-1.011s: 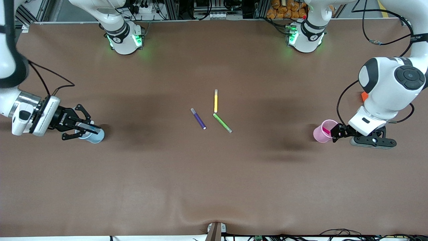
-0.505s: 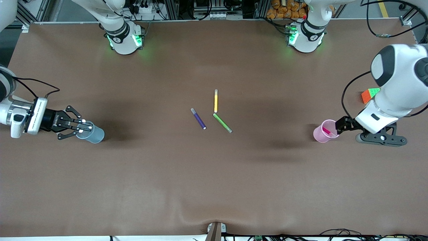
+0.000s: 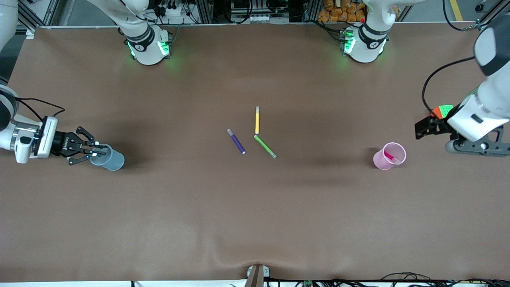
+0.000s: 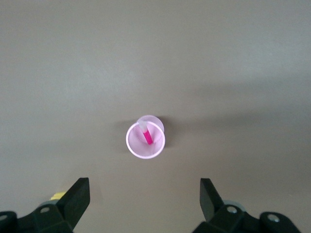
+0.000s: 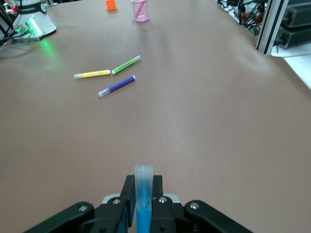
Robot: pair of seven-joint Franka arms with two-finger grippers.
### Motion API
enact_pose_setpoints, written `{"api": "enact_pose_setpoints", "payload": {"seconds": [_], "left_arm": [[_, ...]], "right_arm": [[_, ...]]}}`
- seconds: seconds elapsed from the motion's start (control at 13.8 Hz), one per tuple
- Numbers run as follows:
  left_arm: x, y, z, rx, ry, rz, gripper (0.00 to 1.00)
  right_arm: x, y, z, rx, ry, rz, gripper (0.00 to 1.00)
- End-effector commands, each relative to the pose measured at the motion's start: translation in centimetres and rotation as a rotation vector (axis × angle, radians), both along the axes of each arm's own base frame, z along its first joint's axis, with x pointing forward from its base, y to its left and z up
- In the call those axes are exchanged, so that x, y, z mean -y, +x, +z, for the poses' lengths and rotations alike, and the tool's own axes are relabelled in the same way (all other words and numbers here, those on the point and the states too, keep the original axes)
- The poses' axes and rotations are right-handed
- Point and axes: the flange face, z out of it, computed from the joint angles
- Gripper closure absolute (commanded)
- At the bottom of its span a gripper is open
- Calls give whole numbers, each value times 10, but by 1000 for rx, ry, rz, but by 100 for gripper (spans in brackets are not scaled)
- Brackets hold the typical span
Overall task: Place pink and blue markers in matching cups
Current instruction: 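Open the left gripper over the pink cup and raise it away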
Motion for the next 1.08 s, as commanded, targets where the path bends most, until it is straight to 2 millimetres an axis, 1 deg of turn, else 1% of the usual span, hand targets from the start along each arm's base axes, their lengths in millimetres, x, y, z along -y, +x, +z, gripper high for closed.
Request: {"api": "enact_pose_setpoints", "payload": {"seconds": [0.0,0.14,0.29,0.36,0.43,0.51,0.58,0.79,1.01], "left_arm": [[2,-17,32,-3,-12,-5,0],[5,-30,48,-12,-10,-10,0],[6,-44,65,-8,-20,-10,0],[6,-50,72,-13,-22,-11,0],[6,-57,80,-7,-24,-14,0],[5,-62,84,-19,-37,-22,0],[1,-64,87,-19,-57,-16,0],[-16,-66,94,-7,-54,-27,0],[-22,-73,93,-49,-43,-31,0]], "right_arm": [[6,3,-7,7,3,29,95],[8,1,-9,-2,-20,44,93],[14,-2,-12,-11,-40,53,92],[16,-4,-12,-18,-47,58,87],[18,-5,-11,-23,-48,56,63],[18,-4,-11,-23,-49,56,18],[19,-2,-8,-20,-51,54,0],[17,6,8,-51,-57,22,0],[8,14,22,-109,-72,-23,0]]}}
